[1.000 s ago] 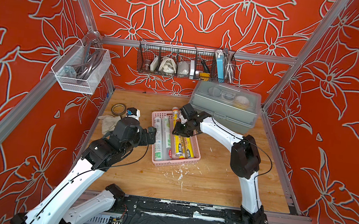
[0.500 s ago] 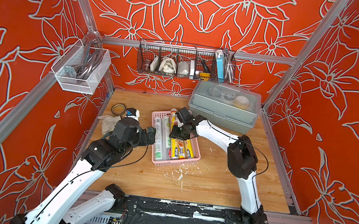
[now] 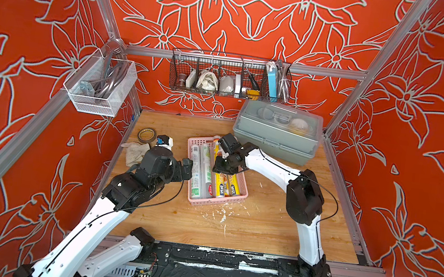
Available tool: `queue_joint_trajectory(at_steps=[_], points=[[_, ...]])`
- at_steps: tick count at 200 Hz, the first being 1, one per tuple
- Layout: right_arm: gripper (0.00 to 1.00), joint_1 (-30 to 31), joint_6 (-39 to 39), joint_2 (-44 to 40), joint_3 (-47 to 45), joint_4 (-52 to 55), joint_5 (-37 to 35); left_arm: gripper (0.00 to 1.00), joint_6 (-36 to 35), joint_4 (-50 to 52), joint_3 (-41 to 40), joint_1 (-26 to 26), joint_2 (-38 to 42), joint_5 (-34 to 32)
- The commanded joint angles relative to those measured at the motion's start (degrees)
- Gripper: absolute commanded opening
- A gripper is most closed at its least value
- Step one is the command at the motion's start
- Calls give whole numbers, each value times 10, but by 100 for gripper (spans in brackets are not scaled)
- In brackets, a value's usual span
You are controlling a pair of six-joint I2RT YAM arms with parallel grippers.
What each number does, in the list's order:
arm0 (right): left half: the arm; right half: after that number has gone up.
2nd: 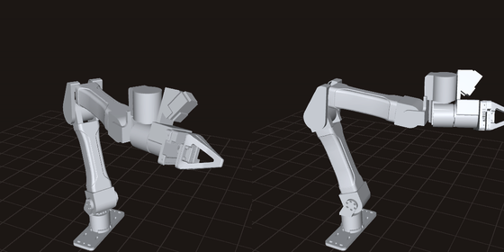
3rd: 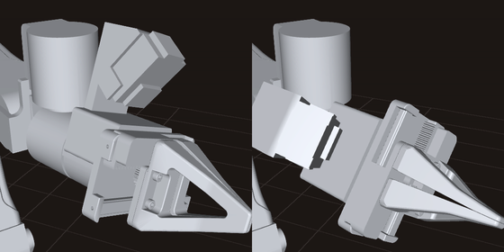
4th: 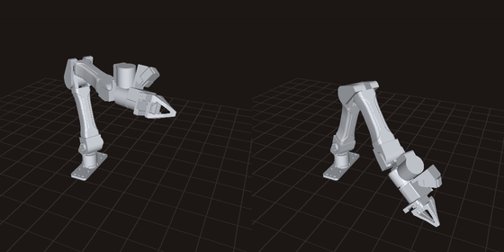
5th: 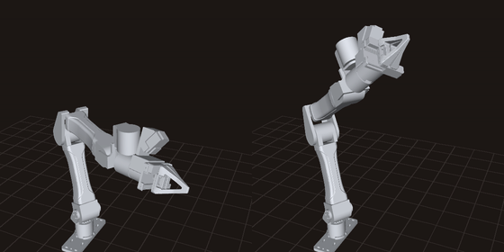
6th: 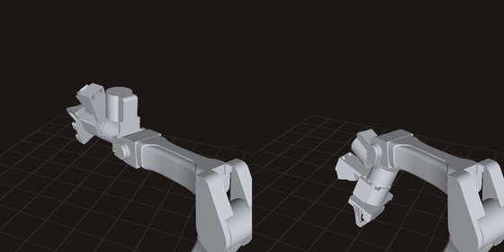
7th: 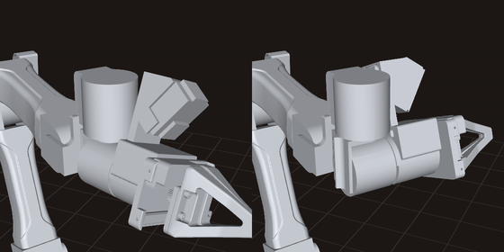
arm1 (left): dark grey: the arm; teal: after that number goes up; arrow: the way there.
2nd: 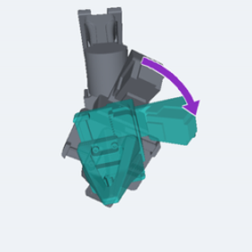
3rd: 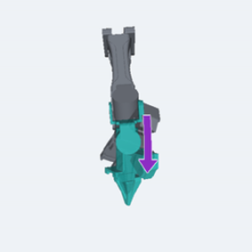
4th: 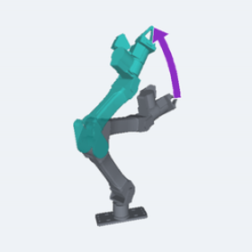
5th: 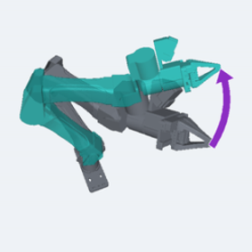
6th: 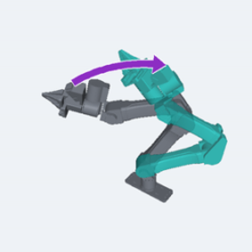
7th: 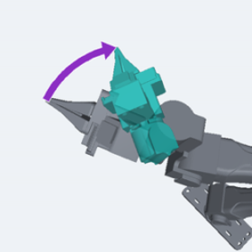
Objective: Put the plastic wrap into the basket
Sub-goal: Place the plastic wrap in the basket.
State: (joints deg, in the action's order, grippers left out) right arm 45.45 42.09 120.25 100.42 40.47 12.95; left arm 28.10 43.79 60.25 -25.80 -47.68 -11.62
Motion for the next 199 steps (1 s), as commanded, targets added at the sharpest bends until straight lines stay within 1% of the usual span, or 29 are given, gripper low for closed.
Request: queue_joint_trajectory(at_steps=[1, 31, 57, 99, 164, 185, 199], points=[[29, 5, -6, -4, -2, 15, 0, 98, -1, -7, -2, 5, 3, 1], [29, 5, -6, 18, 8, 16, 3, 98, -2, -7, -6, 6, 7, -1], [33, 7, -4, 39, 13, 19, -6, 98, 0, -10, -9, 6, 6, 3], [34, 8, -4, 66, 18, 22, -14, 98, 0, -12, -9, 7, 4, 3], [49, 8, -18, 60, 40, 46, -41, 98, 0, -13, -11, 7, 5, 4], [54, 8, -27, 47, 48, 61, -57, 98, -1, -12, -9, 7, 6, 3], [56, 8, -33, 34, 52, 69, -68, 98, -2, -10, -10, 7, 8, 2]])
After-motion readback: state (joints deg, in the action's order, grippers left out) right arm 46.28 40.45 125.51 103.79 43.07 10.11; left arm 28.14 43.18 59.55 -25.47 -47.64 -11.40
